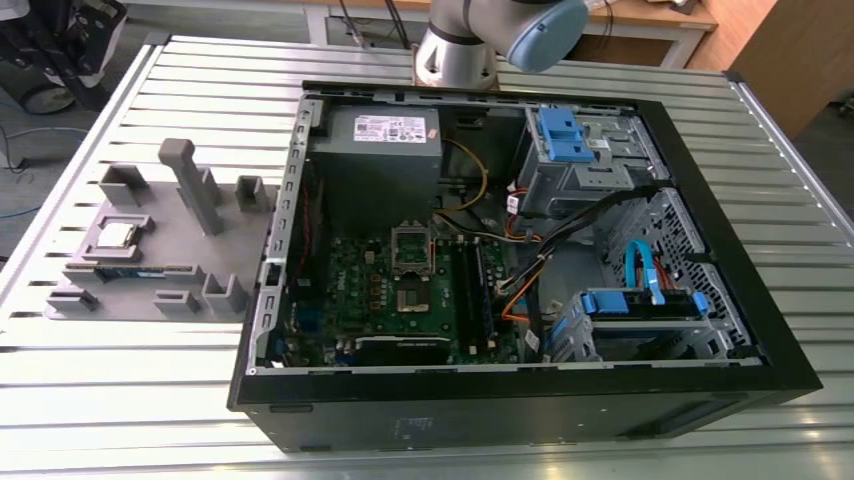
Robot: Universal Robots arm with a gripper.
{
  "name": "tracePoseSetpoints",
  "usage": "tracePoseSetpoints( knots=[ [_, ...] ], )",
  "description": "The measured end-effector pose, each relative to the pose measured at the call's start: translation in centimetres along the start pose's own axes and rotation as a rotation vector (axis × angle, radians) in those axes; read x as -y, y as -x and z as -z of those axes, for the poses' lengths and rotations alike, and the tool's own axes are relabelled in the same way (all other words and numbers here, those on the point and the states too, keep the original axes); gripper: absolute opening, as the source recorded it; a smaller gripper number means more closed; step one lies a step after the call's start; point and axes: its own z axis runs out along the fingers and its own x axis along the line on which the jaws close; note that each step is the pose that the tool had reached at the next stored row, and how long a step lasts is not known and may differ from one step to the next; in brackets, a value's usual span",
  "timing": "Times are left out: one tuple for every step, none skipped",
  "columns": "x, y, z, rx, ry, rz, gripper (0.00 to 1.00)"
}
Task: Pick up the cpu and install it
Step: 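Reach for the cpu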
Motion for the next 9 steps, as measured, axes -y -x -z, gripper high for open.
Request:
tracePoseSetpoints(
  knots=[
    [0.01, -0.07, -0.04, 0.0, 0.0, 0.0, 0.11],
    [0.02, -0.15, -0.08, 0.0, 0.0, 0.0, 0.11],
    [0.03, -0.24, -0.12, 0.0, 0.0, 0.0, 0.11],
    [0.04, -0.32, -0.16, 0.0, 0.0, 0.0, 0.11],
    [0.06, -0.39, -0.21, 0.0, 0.0, 0.0, 0.11],
    [0.07, -0.46, -0.25, 0.0, 0.0, 0.0, 0.11],
    [0.08, -0.53, -0.3, 0.0001, 0.0001, 0.0, 0.11],
    [0.09, -0.59, -0.34, 0.0, 0.0001, 0.0, 0.11],
    [0.11, -0.65, -0.37, 0.0, 0.0, 0.0, 0.11]
  ],
)
